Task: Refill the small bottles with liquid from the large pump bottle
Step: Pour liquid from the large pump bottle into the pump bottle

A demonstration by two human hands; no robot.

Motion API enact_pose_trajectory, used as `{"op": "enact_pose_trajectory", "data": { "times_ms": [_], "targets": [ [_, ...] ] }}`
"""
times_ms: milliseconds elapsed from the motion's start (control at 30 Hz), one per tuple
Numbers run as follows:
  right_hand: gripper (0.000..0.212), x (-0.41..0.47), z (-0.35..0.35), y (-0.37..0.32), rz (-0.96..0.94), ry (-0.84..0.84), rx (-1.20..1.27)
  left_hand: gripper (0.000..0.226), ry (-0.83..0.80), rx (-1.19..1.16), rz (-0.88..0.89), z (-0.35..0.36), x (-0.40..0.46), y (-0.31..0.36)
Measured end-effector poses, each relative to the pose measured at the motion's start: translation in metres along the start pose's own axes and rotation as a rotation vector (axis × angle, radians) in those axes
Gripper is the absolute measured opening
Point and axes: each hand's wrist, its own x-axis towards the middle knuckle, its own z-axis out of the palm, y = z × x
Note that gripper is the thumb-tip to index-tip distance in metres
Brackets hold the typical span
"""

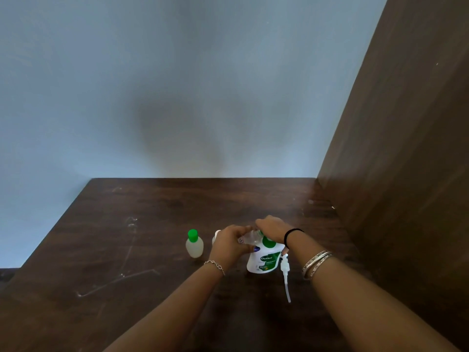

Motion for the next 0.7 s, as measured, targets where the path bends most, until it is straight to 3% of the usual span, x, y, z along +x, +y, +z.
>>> {"op": "enact_pose_trajectory", "data": {
  "times_ms": [200,333,533,700],
  "targets": [
    [0.018,0.0,-0.005,-0.006,-0.022,-0.026,0.092,0.058,-0.001,0.011,0.008,-0.003,0.001,0.004],
    [0.031,0.006,0.005,0.0,0.006,0.043,-0.009,0.059,-0.003,-0.001,-0.016,0.0,-0.002,0.0],
    [0.031,-0.01,-0.01,-0.005,-0.017,-0.087,0.057,0.056,0.007,-0.016,0.004,-0.002,-0.002,0.004],
    [0.028,0.005,0.003,0.003,-0.02,0.006,-0.03,0.059,-0.001,-0.011,-0.02,0.002,-0.002,0.001]
  ]
}}
